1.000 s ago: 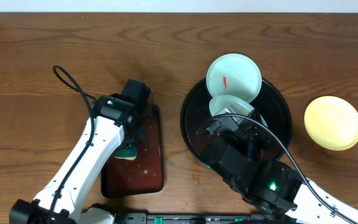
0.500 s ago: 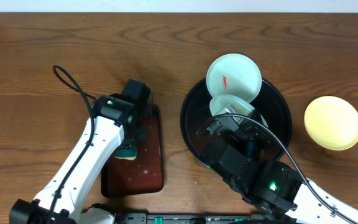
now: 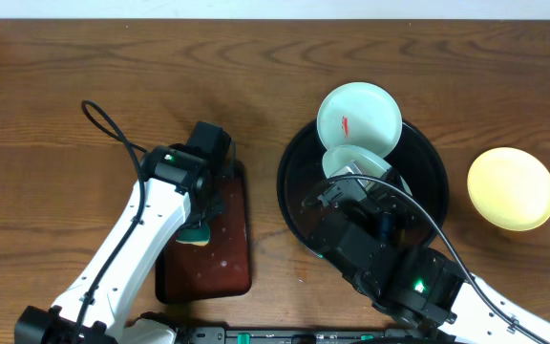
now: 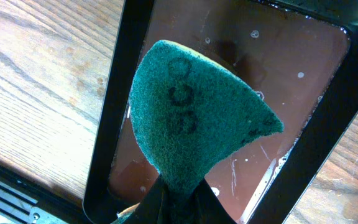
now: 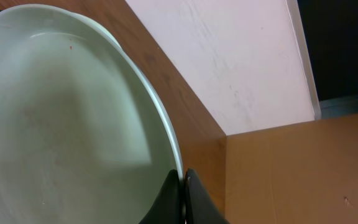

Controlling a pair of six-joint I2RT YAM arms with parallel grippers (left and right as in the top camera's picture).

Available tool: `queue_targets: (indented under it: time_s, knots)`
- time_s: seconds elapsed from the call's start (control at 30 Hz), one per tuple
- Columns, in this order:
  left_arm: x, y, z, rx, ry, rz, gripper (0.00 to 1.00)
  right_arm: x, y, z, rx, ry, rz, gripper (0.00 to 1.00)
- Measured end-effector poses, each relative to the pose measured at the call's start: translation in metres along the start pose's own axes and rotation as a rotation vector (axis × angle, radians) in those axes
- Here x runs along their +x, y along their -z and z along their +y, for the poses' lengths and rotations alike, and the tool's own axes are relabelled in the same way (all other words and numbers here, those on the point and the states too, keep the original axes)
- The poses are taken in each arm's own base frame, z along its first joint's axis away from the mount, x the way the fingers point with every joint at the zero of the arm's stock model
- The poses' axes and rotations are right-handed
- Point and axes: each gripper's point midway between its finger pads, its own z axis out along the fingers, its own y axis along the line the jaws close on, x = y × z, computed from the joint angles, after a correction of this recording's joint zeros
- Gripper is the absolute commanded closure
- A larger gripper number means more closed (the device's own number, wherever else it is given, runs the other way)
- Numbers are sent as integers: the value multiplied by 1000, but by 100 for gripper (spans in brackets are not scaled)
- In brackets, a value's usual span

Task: Clean dirty plates on tray and stack at the side

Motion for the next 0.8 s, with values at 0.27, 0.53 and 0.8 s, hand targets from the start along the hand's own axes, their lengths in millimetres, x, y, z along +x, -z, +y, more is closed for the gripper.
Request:
queue_targets:
  time_s: [0.27,0.53,0.8]
  knots:
    - [0,0,0,1,0,0,88,0,0,0,0,0,0,99]
    - [0,0,0,1,0,1,88,0,0,0,0,0,0,99]
    - [0,0,0,1,0,0,89,0,-1,1,-4,7,1,99]
